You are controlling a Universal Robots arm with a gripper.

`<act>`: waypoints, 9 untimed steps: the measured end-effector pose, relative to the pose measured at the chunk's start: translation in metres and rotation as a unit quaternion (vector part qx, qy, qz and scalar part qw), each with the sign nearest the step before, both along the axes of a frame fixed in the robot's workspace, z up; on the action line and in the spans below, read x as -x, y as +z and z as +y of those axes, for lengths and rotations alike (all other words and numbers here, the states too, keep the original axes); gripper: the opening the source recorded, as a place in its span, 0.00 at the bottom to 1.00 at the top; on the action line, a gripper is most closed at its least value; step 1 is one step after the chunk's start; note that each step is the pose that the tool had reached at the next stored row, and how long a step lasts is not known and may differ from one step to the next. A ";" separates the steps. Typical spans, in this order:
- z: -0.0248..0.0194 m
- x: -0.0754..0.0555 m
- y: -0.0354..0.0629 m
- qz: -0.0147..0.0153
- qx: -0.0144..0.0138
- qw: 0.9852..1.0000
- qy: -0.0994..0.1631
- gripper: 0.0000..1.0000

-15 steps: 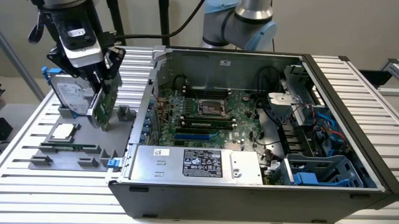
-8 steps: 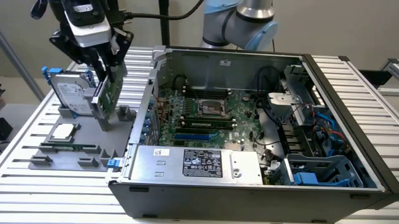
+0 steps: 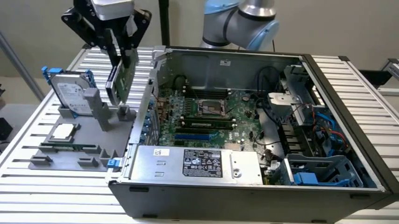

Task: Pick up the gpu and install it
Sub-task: 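Pick up the gpu and move the gpu toward the slot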

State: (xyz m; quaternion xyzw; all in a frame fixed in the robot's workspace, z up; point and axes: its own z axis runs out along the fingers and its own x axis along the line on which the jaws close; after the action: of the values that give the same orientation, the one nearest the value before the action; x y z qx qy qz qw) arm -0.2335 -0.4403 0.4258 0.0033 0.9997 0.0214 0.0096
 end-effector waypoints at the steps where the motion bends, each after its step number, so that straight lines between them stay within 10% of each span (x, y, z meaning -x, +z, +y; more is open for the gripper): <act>1: -0.0002 -0.005 0.0041 0.000 0.000 1.000 0.000 0.00; 9: -0.0006 -0.041 0.0103 0.001 0.000 1.000 0.000 0.00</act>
State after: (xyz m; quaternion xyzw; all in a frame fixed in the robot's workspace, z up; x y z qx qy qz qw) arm -0.1926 -0.4410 0.4361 0.0033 0.9997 0.0215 0.0082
